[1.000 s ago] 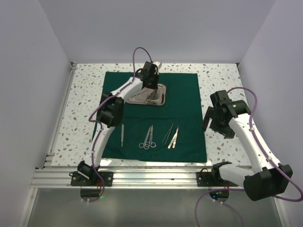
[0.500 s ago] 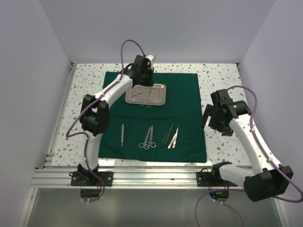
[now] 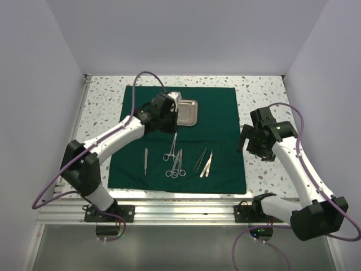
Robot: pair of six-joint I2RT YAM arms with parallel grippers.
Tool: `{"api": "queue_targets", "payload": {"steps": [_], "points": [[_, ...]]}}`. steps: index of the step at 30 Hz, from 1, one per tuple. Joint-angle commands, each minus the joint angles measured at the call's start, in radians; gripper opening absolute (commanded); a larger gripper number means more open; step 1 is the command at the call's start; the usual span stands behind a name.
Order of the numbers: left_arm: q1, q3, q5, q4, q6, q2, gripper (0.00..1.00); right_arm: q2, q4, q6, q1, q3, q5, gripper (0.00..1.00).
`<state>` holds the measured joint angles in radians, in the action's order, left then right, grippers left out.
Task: Open and lay out the surgical kit
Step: Place the medical item in the surgical kit, then pick up the medical item from the container.
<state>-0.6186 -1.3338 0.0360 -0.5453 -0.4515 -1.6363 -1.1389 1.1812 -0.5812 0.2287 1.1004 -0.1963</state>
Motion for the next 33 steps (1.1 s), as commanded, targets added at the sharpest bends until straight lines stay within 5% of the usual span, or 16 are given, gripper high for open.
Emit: {"api": "queue_targets", "payload": {"steps": [1, 7, 10, 13, 21, 27, 33], "points": [[-0.075, 0.134, -0.019, 0.057, -0.125, 0.056, 0.0, 0.018, -0.025, 0.026, 0.0, -0.014, 0.017, 0.98], [-0.107, 0.171, -0.033, 0.079, -0.216, -0.012, 0.03, 0.044, -0.011, 0.041, 0.0, -0.025, 0.012, 0.98], [-0.107, 0.111, -0.086, 0.041, -0.188, -0.045, 0.33, 0.06, 0.008, 0.043, 0.0, -0.02, 0.0, 0.98], [-0.099, 0.009, -0.165, 0.013, -0.12, -0.077, 0.45, 0.087, 0.02, 0.038, 0.0, -0.027, -0.009, 0.98], [0.08, -0.231, -0.2, -0.015, 0.078, -0.249, 0.42, 0.099, 0.057, 0.017, 0.0, -0.014, -0.031, 0.98], [0.197, -0.286, -0.173, 0.018, 0.299, -0.361, 0.55, 0.067, 0.07, -0.006, 0.0, 0.009, -0.052, 0.98], [0.223, -0.329, -0.102, 0.084, 0.413, -0.45, 0.57, 0.011, 0.069, -0.034, 0.0, 0.019, -0.051, 0.98]]}}
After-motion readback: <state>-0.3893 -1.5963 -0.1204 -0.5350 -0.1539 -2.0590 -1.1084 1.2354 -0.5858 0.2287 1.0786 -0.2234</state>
